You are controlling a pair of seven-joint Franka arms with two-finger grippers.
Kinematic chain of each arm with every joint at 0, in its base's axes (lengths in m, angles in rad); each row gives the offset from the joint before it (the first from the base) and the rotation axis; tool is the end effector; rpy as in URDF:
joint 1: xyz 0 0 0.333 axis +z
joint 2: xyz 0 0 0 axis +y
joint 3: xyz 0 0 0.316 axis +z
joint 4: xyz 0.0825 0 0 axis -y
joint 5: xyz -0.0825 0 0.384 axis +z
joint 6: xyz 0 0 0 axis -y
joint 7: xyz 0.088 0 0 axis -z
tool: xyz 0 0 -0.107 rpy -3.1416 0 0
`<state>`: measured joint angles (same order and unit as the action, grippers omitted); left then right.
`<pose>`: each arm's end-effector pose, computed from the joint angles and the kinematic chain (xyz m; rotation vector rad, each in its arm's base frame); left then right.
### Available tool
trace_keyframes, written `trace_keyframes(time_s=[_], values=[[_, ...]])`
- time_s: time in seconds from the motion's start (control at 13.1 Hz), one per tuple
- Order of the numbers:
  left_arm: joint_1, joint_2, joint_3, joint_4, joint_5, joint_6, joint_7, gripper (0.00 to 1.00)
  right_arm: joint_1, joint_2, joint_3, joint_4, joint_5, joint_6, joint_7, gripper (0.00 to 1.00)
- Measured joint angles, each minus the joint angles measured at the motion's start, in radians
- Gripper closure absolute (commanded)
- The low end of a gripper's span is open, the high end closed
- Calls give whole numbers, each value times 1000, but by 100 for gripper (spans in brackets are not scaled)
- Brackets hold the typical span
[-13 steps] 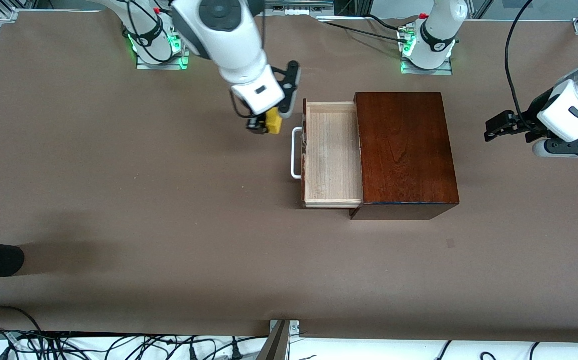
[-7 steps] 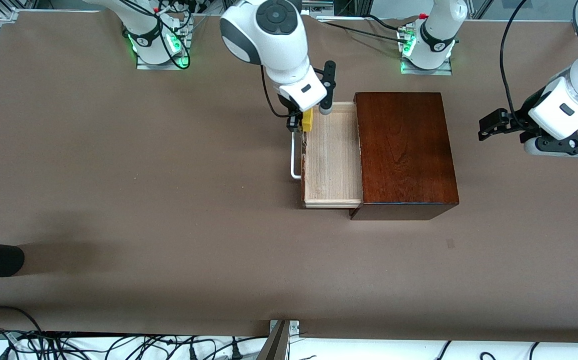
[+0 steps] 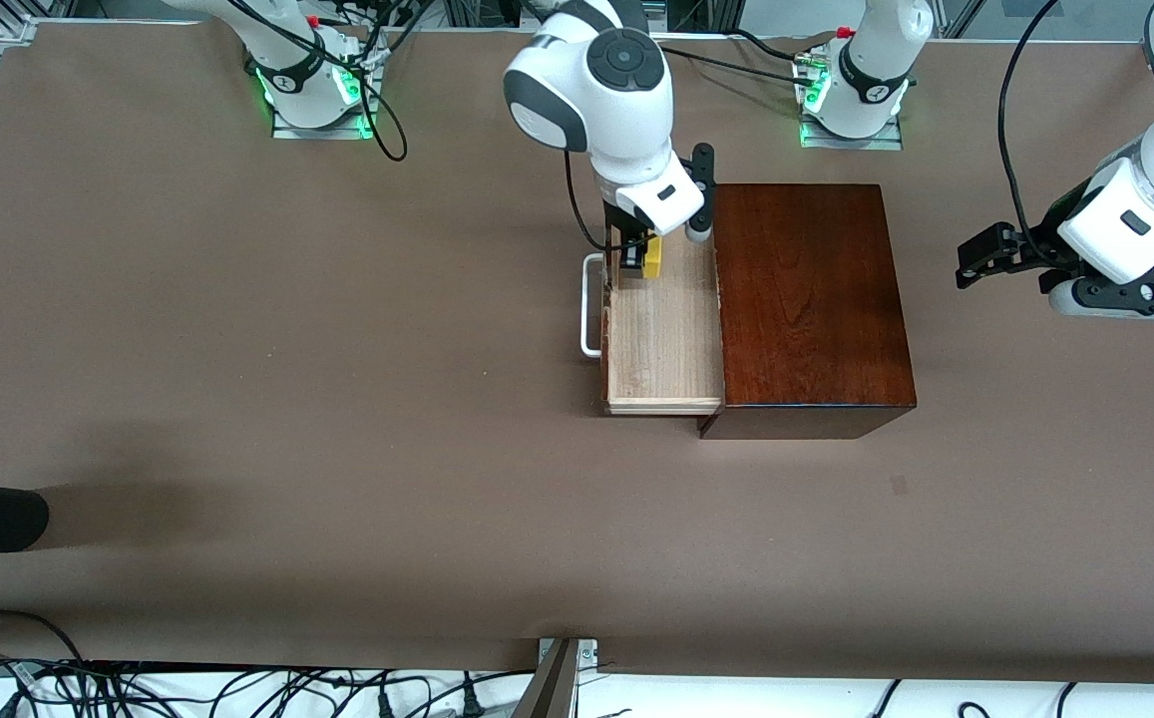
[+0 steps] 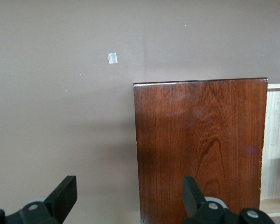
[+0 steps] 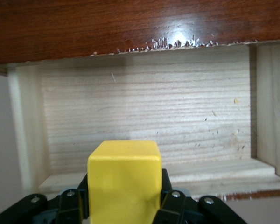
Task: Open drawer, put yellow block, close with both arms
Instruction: 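Carry the yellow cube with the right gripper over the open drawer, then lower the cube into the drawer and open the right gripper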
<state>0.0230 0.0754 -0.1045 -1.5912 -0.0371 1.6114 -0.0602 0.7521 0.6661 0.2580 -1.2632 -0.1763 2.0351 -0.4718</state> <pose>0.5760 -0.0488 0.5759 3.0993 -0.0290 -0.0897 0.4456 0.5998 0.3866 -2.2878 -2.1056 -0.1930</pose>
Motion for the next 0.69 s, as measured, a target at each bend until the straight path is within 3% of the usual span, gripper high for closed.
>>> trace_keyframes(time_s=[0.69], values=[[0,2,0,0,0,1,1,0,12,82,-1,5,-85,76,22,97]])
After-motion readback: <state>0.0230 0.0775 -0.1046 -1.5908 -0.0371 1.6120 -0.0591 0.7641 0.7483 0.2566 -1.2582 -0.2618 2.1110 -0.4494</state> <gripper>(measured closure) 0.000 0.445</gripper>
